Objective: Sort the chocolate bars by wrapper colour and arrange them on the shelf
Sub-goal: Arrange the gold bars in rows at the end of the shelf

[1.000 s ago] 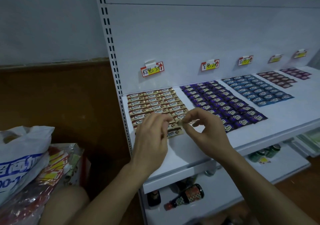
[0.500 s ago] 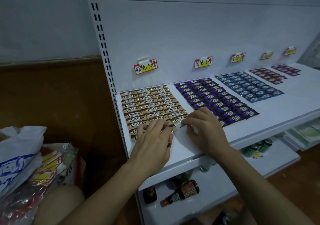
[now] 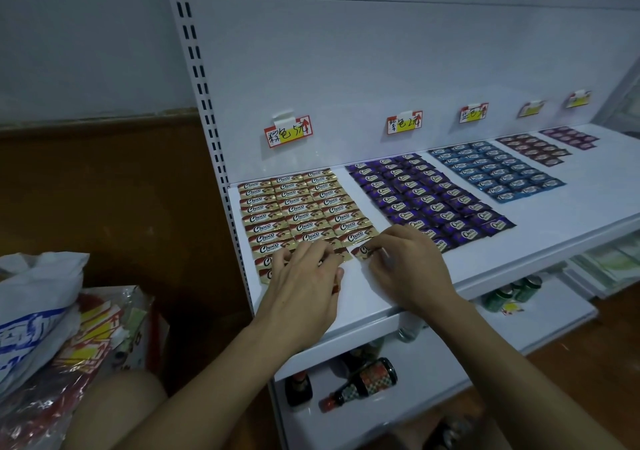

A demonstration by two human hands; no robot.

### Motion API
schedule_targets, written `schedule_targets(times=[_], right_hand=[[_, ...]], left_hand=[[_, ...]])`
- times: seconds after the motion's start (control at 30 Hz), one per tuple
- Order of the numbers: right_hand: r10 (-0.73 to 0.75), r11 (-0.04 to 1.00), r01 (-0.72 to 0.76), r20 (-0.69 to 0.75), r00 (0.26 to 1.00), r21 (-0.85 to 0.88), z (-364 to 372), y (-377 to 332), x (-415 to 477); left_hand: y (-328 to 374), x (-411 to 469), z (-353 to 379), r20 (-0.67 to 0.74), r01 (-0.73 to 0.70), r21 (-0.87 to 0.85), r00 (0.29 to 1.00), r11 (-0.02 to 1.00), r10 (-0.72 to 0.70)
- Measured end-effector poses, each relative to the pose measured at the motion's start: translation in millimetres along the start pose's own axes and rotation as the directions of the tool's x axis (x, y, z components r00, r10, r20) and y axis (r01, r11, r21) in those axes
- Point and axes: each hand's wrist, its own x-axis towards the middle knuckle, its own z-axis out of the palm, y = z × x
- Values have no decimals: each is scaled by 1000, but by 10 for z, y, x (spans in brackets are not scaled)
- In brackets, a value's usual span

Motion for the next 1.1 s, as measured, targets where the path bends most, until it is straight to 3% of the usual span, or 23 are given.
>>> schedule_targets(times=[0.73, 0.8, 0.87, 0.93, 1.0, 1.1], right_hand=[[-46, 998, 45, 27, 999, 38, 34, 31, -5], [-44, 998, 44, -6, 999, 49, 27, 32, -5], [-68, 989, 78, -83, 994, 122, -6, 4, -21], [-50, 925, 81, -92, 995, 372, -94, -119, -29], [-31, 737, -5, 41, 999, 676, -195, -323, 4], [-105, 489, -94, 166, 981, 867, -242, -616, 74]], left_hand=[[-14, 3, 11, -19, -8, -12, 1000, 1000, 8], [1, 11, -8, -41, -11, -54, 999, 999, 9], [-1, 26, -51, -87, -9, -221, 996, 975, -11], [-40, 41, -106, -134, -12, -510, 989, 860, -66], [-90, 55, -140, -141, -18, -742, 981, 671, -130], [-111, 81, -194, -100, -8, -916, 973, 401, -209]])
